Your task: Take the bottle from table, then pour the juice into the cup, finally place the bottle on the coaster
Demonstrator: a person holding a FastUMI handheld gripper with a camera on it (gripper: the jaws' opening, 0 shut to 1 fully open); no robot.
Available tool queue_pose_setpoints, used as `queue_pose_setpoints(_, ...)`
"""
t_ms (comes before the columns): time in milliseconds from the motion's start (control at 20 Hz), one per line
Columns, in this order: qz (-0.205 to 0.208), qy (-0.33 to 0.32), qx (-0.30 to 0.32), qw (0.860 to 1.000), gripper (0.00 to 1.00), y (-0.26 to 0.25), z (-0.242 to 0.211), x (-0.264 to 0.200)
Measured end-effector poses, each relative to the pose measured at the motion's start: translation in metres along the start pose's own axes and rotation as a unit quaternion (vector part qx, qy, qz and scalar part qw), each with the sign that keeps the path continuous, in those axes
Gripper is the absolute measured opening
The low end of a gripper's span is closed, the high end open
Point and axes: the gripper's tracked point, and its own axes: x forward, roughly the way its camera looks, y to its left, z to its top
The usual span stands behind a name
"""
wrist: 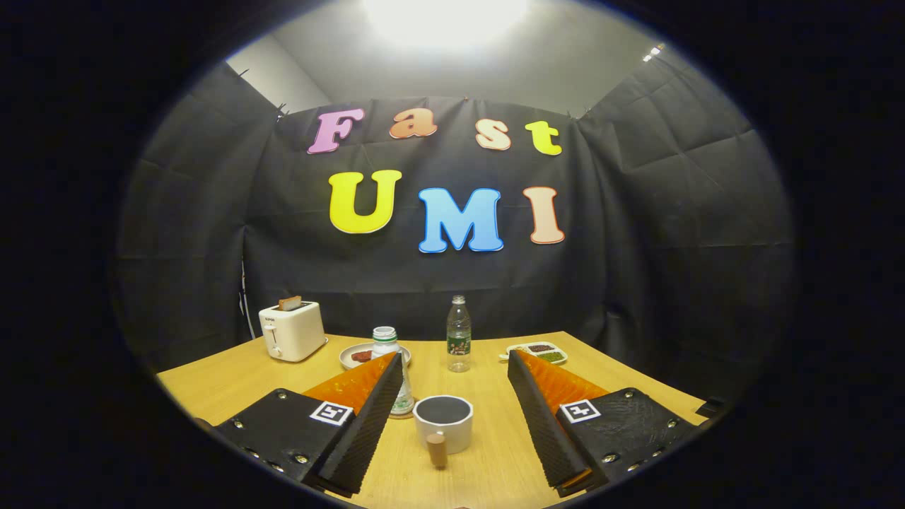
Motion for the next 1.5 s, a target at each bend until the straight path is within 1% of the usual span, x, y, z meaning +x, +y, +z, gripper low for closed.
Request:
queue_pose_setpoints(250, 0.011, 0.012, -0.003, 1.000, 0.91, 0.048, -0.014, 0.040)
queue_pose_setpoints(400, 0.005, 0.028, -0.005, 1.000, 0.91, 0.065, -0.031, 0.071)
queue_pose_setpoints(600, -0.004, 0.051, -0.008, 0.999, 0.91, 0.076, -0.056, 0.109)
queue_pose_setpoints(800, -0.004, 0.067, 0.005, 0.998, 0.91, 0.085, -0.079, 0.142)
queue_pose_setpoints(950, -0.006, 0.087, -0.002, 0.996, 0.91, 0.087, -0.096, 0.156)
queue_pose_setpoints(1200, 0.007, 0.093, 0.004, 0.996, 0.91, 0.095, -0.111, 0.177)
queue_pose_setpoints(1350, 0.000, 0.096, -0.009, 0.995, 0.90, 0.093, -0.117, 0.185)
queue_pose_setpoints(1500, -0.013, 0.094, -0.013, 0.995, 0.83, 0.087, -0.120, 0.191)
